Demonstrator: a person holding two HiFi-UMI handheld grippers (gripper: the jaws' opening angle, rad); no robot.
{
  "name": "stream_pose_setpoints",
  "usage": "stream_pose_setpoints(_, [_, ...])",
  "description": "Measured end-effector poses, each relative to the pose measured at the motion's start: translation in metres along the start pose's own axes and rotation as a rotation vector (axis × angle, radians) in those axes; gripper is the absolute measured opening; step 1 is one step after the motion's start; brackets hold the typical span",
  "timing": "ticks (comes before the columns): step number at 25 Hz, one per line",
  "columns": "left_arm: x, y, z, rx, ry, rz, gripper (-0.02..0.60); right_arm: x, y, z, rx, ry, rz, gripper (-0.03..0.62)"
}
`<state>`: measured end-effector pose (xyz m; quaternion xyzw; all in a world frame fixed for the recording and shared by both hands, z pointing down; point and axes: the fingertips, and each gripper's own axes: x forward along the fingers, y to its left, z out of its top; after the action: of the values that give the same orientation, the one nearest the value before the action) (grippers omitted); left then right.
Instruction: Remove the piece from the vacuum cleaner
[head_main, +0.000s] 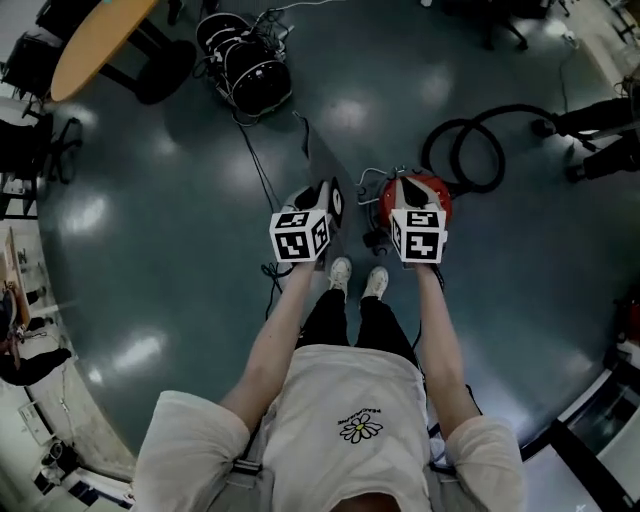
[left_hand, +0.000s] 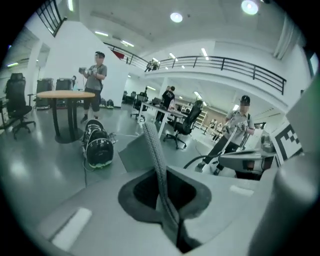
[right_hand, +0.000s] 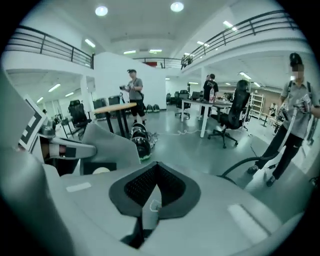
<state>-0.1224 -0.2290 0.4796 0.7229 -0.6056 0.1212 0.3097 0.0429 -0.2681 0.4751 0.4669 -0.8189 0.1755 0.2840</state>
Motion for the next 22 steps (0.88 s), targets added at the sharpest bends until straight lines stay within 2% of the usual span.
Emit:
stream_pose_setpoints(4, [-0.061,-0.035,0.059,-0.025,-0.137,-0.075,0.012,-0.071,0.025,0.049,0.073,-0.129,0.078,0.025])
stream_pose_setpoints(7, [-0.096,-0.046,0.092,-0.032,-0.226,-0.132,0.012,-0.109,0.038,0.09,0.06,-0.232,0.127,0.026])
stream_pose_setpoints(10, [-0.122,-0.053,0.107,0.016,-0.294,-0.149,0.012,-0.145,0.038,0.112,0.017,-0.351,0.108,0.026])
stream_pose_setpoints(12, [-0.13,-0.057,0.124,0.075,-0.338,-0.135,0.012,-0.161,0.033,0.121,-0.012,-0.413,0.085,0.026])
stream_pose_setpoints(18, [-0.146,-0.069,0.186,0.176,-0.461,-0.123,0.012,-0.175,0.021,0.152,-0.084,-0.488,0.018,0.025])
stream_pose_setpoints(22, [-0.151,-0.068,0.21,0.192,-0.499,-0.125,0.012,-0.176,0.026,0.172,-0.092,-0.518,0.02,0.025])
